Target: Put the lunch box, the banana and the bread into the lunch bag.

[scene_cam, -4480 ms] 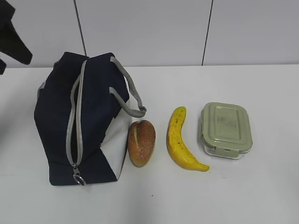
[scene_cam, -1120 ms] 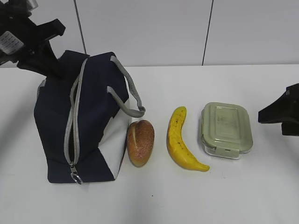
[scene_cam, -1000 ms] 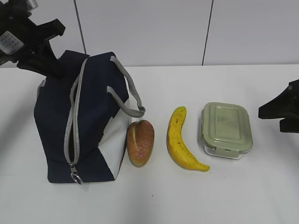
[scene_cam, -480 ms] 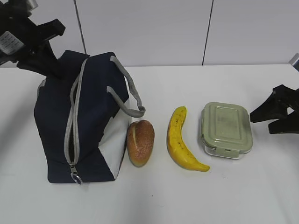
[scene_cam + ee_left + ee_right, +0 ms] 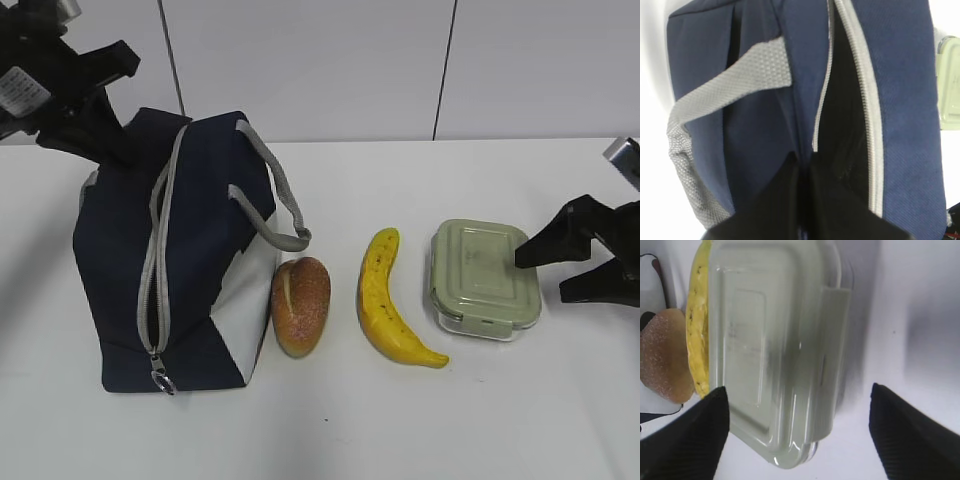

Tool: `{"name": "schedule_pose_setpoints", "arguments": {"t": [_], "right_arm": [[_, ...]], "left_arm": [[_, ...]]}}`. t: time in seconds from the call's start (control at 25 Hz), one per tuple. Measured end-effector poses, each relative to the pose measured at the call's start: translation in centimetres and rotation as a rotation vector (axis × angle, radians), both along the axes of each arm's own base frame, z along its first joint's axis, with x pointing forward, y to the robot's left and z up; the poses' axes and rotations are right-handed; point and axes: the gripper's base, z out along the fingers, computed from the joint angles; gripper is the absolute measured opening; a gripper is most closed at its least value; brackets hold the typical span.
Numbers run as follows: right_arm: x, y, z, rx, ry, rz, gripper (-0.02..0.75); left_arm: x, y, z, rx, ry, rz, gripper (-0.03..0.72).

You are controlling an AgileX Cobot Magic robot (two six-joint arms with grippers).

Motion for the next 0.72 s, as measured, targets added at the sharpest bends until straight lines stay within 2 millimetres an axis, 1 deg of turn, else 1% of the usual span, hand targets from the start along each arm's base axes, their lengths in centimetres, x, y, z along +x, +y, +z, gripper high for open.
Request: {"name": "schedule_pose_setpoints", "arguments": {"t": [0.24, 0.52, 0.72], "right_arm": [[1.0, 0.0, -1.1, 0.041, -0.004, 0.015, 0.648], [2.5, -0.1, -2.6, 0.109, 0.035, 0.052, 0.601], [2.8, 0.0, -3.9, 0.135, 0.052, 0.059, 0.592]], "left_arm": [[0.0, 0.0, 0.0, 0.000, 0.000, 0.000, 0.013], [0.0, 0.0, 0.0, 0.000, 0.000, 0.000, 0.013], [0.0, 0.0, 0.0, 0.000, 0.000, 0.000, 0.013]]}}
